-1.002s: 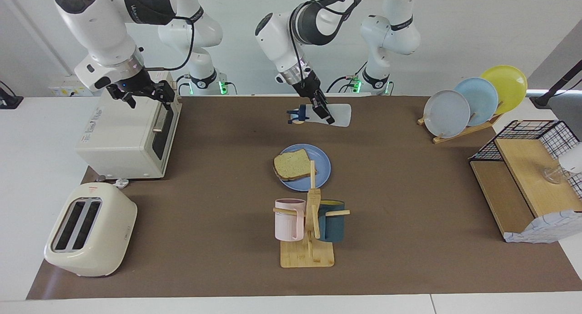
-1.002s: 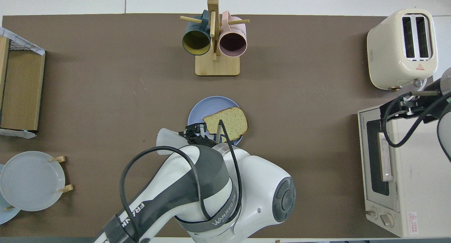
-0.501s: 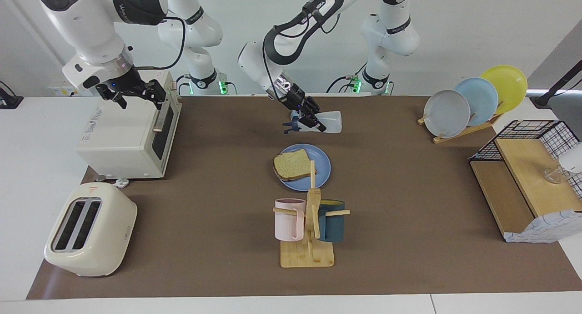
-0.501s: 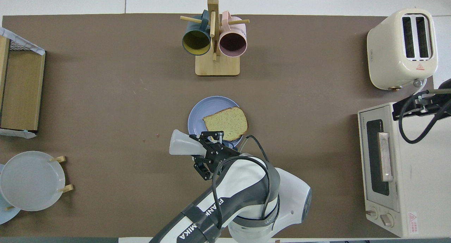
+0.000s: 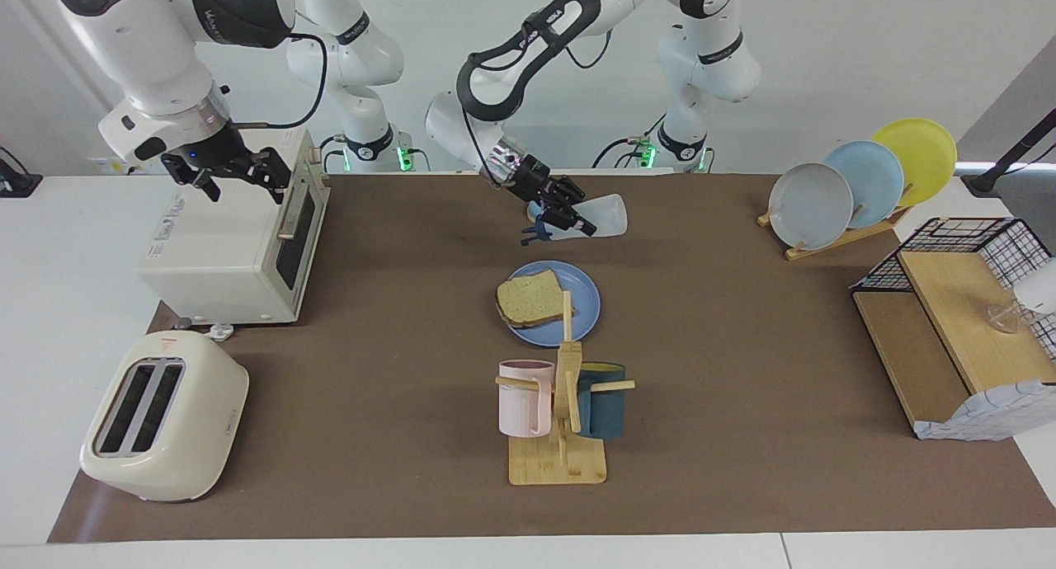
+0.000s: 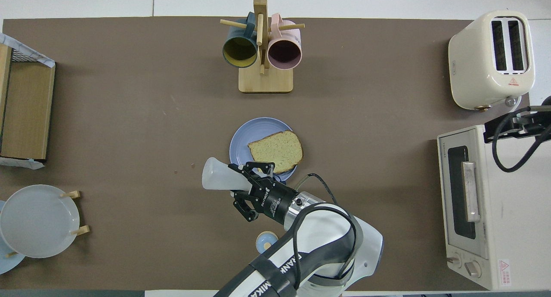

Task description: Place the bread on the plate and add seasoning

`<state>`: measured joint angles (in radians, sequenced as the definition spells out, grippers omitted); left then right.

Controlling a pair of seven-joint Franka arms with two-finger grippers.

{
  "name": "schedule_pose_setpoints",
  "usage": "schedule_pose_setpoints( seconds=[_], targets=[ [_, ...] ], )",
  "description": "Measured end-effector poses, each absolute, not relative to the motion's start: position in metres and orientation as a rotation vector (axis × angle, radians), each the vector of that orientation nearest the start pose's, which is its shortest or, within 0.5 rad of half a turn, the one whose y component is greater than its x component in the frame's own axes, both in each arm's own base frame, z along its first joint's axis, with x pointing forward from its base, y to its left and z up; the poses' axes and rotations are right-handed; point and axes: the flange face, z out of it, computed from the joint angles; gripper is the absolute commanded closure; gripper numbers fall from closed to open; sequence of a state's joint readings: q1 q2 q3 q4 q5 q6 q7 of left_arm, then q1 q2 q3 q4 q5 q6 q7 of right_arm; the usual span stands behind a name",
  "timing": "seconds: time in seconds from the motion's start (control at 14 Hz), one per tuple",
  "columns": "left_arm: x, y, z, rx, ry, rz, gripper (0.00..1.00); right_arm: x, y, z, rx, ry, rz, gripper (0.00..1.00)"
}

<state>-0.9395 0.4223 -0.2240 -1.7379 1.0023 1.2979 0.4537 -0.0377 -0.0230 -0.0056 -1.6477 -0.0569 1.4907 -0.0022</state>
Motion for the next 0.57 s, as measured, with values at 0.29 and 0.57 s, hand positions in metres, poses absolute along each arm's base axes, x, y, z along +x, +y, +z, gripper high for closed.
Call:
schedule_pose_setpoints(
  seconds=[0.29, 0.57],
  targets=[
    [0.343, -0.491, 0.334, -1.123, 1.43, 0.501, 1.0, 0.535, -0.033, 0.595, -3.187, 0.076, 0.212, 0.0],
    [0.349, -0.491, 0.304, -1.008, 1.294, 0.556, 1.0, 0.535, -0.031, 0.596, -3.187, 0.071, 0.211, 0.0]
  ],
)
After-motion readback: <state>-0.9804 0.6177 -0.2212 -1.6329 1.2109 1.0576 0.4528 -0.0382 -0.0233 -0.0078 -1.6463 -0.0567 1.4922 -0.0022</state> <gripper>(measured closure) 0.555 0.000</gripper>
